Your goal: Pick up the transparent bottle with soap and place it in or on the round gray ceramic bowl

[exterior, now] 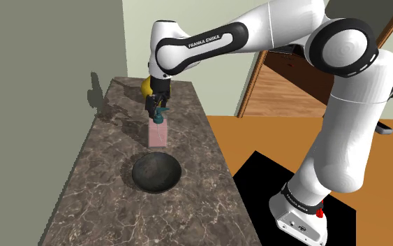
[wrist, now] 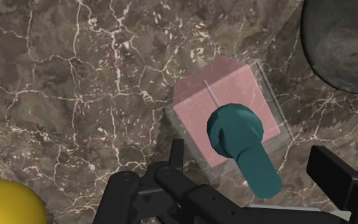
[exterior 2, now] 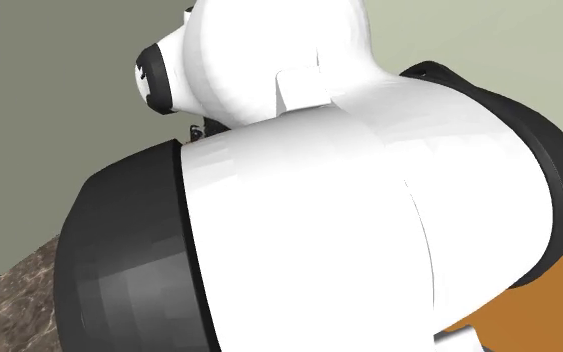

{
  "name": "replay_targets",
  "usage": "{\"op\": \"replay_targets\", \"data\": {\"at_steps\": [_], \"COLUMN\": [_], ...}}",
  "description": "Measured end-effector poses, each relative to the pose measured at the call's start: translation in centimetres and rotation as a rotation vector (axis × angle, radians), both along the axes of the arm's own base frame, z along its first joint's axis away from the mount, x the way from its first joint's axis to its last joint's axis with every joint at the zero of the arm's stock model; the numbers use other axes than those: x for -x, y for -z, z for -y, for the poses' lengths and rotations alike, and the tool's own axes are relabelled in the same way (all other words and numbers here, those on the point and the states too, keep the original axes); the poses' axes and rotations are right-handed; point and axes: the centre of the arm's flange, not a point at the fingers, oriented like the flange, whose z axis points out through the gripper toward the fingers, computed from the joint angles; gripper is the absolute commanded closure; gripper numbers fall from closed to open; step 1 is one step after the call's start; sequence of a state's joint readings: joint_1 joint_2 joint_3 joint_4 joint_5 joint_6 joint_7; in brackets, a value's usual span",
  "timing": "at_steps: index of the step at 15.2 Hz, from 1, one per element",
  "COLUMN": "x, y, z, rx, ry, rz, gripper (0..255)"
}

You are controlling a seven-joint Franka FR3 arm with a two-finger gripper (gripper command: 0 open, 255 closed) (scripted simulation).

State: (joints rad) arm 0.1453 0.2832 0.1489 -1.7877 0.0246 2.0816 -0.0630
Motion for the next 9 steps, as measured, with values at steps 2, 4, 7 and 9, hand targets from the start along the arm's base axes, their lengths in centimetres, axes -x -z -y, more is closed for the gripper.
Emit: {"op": "replay_targets", "data": {"at_steps": [2, 4, 7, 9], "x": [0.03, 0.04, 0.04, 0.04], "y": [0.16, 0.19, 0.19, 0.12], "z": [0.02, 0.03, 0.03, -0.03], "rx": [0.0, 0.0, 0.0, -0.001], "ry": [0.0, 0.0, 0.0, -0.001], "rz": [0.0, 0.0, 0.0, 0.002], "gripper": [0, 0, 255, 255]}}
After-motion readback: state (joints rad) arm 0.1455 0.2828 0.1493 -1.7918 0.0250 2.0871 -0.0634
